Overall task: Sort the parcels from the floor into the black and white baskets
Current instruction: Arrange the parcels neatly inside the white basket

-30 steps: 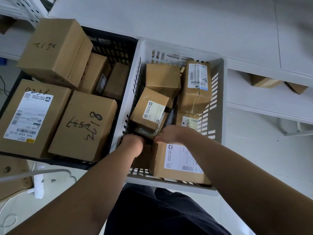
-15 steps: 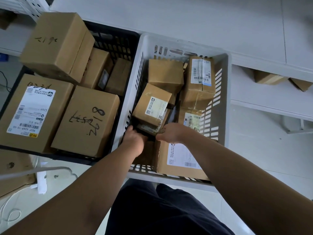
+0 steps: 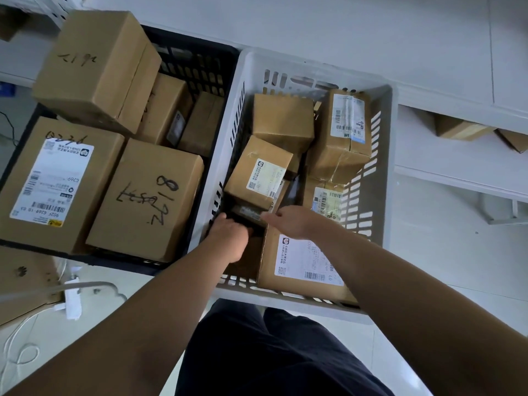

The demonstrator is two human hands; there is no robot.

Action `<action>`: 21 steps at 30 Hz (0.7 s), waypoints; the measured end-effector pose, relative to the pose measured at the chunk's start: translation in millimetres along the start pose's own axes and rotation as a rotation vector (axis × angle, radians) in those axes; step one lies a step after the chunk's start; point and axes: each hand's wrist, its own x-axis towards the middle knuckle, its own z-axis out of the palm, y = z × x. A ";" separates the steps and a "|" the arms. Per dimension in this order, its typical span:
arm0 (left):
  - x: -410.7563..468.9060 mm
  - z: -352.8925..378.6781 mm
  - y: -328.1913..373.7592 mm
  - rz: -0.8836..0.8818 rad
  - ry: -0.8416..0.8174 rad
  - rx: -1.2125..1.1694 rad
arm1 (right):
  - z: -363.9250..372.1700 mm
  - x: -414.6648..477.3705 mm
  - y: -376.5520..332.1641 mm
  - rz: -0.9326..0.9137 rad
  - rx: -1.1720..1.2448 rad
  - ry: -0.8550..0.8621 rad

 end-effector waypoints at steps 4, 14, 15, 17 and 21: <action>-5.0 -4.6 -3.1 -0.018 -0.072 -0.188 | -3.0 -16.5 32.1 0.064 -0.032 0.062; -3.6 -27.0 -8.8 -0.150 0.115 -0.563 | -17.5 -21.0 36.1 0.018 0.220 0.147; -1.2 -36.0 -11.6 -0.187 0.211 -0.617 | -23.6 -18.2 33.8 0.019 0.296 0.183; 0.5 -53.5 -14.5 -0.266 0.445 -0.643 | -35.9 -11.5 27.7 0.053 0.474 0.249; 9.4 -75.4 -15.8 -0.332 0.657 -0.514 | -43.7 9.6 13.4 0.117 0.718 0.262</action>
